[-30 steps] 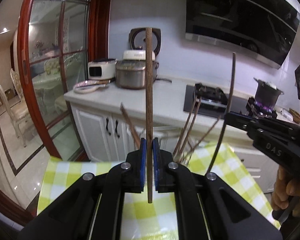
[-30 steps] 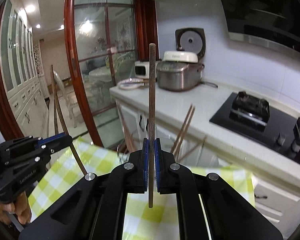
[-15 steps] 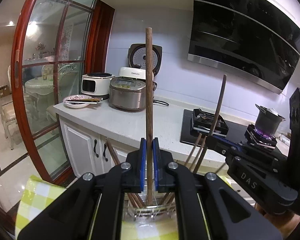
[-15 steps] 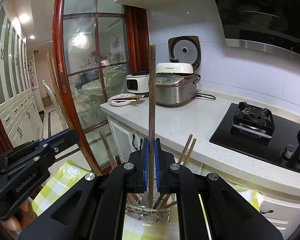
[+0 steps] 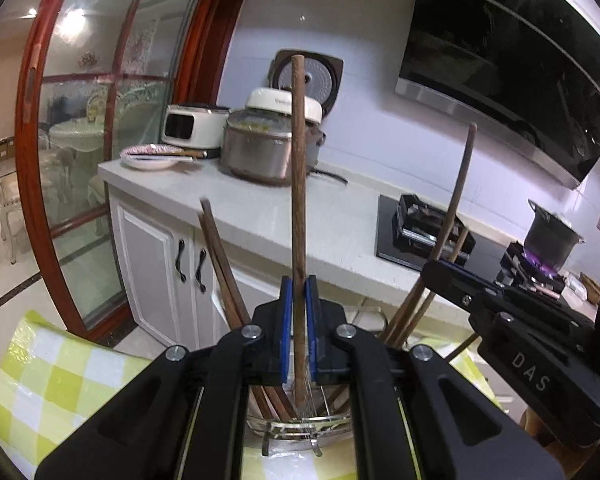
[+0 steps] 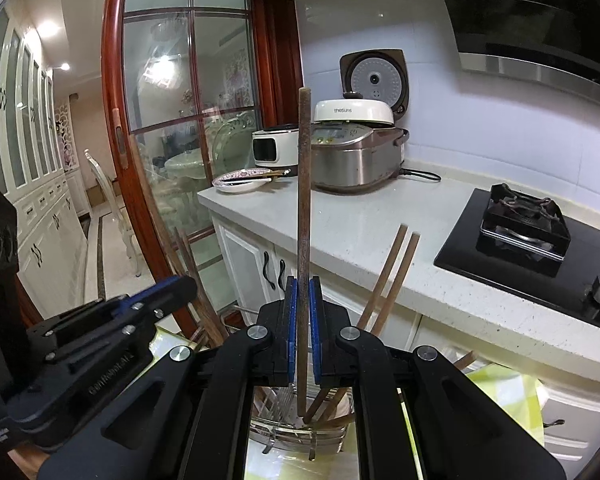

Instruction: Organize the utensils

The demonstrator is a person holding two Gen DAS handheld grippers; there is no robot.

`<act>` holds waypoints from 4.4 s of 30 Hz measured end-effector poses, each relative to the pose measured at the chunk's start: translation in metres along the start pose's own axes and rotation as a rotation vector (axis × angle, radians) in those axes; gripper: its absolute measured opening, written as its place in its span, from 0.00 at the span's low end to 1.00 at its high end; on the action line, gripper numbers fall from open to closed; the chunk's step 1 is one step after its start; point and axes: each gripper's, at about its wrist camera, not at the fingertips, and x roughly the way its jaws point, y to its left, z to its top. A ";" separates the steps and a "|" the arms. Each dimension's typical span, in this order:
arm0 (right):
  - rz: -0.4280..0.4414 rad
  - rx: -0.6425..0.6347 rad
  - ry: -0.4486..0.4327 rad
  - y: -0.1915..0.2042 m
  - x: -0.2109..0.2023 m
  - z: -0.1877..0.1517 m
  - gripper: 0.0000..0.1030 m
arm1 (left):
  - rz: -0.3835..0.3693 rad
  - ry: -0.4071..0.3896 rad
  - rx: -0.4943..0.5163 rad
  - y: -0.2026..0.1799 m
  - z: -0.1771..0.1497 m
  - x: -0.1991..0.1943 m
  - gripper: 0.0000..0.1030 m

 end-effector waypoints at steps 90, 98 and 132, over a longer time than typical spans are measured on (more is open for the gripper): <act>-0.199 0.070 -0.001 -0.032 -0.142 -0.160 0.82 | 0.186 -0.026 0.106 -0.041 -0.154 -0.167 0.96; -0.199 0.070 -0.002 -0.032 -0.143 -0.160 0.82 | 0.187 -0.026 0.105 -0.041 -0.154 -0.168 0.96; -0.200 0.069 -0.003 -0.034 -0.144 -0.158 0.82 | 0.187 -0.027 0.107 -0.041 -0.154 -0.168 0.96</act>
